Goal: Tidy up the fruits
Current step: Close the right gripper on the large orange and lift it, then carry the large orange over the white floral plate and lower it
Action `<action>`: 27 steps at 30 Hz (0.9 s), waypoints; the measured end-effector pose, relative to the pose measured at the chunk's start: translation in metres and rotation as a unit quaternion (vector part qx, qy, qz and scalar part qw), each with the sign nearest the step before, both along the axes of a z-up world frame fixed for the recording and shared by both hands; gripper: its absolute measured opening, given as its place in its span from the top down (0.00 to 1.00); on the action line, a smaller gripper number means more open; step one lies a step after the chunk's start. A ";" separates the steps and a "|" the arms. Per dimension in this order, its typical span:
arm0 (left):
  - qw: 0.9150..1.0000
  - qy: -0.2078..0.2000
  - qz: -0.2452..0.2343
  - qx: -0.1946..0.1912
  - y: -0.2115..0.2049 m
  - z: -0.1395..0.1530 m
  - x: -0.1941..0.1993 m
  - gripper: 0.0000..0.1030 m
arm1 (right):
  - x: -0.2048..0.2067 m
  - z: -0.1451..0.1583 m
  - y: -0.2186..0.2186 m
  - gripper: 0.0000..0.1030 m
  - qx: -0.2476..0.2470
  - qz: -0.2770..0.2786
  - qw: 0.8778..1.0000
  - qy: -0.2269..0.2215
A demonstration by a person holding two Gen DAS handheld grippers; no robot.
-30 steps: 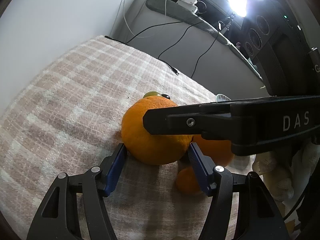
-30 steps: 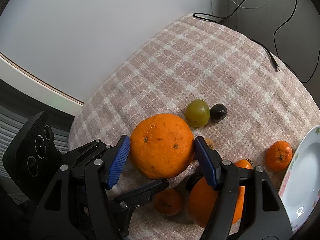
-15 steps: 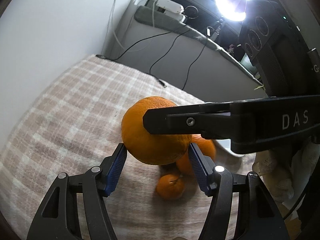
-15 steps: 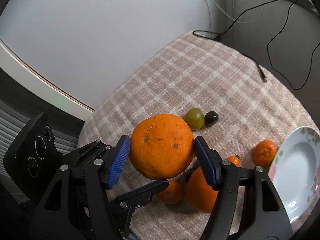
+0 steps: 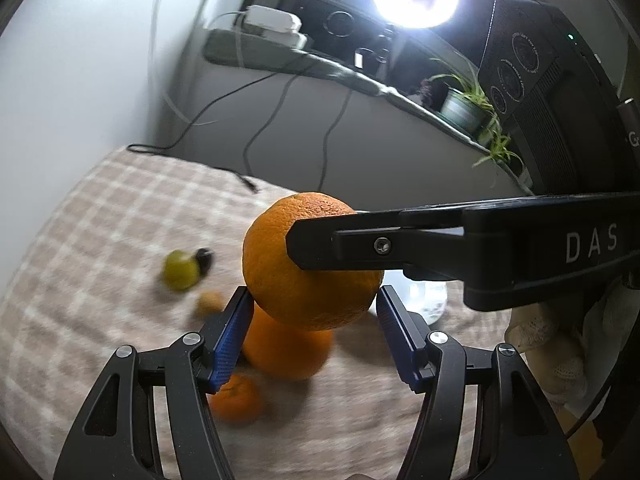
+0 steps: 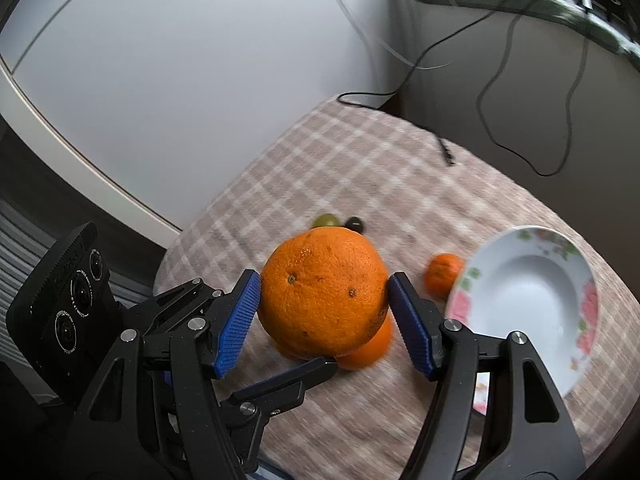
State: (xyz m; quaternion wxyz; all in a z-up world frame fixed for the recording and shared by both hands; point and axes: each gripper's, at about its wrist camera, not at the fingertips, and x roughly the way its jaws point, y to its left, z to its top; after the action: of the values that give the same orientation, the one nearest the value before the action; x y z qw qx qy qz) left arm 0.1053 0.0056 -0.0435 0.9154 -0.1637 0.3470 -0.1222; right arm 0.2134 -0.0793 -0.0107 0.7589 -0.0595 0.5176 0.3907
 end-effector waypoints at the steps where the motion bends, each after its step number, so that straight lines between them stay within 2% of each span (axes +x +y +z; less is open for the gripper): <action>1: 1.000 -0.001 -0.004 0.001 -0.006 0.001 0.002 0.38 | 0.001 0.002 -0.007 0.33 0.001 -0.005 1.000 -0.001; 9: 0.999 -0.001 -0.038 0.001 -0.053 0.001 0.025 0.38 | 0.017 0.003 -0.068 0.33 0.007 -0.047 0.999 -0.003; 16: 0.998 0.011 -0.056 0.004 -0.086 -0.008 0.053 0.38 | 0.041 -0.010 -0.110 0.33 0.018 -0.084 0.996 0.006; 27: 0.996 0.043 -0.072 0.012 -0.115 -0.031 0.081 0.38 | 0.071 -0.043 -0.142 0.33 0.022 -0.112 0.993 0.025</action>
State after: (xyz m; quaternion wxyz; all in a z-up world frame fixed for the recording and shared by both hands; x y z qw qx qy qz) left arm 0.1867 -0.1097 -0.0747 0.8904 -0.1321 0.3985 -0.1758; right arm 0.2842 -0.2209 -0.0541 0.7859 0.0251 0.5311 0.3158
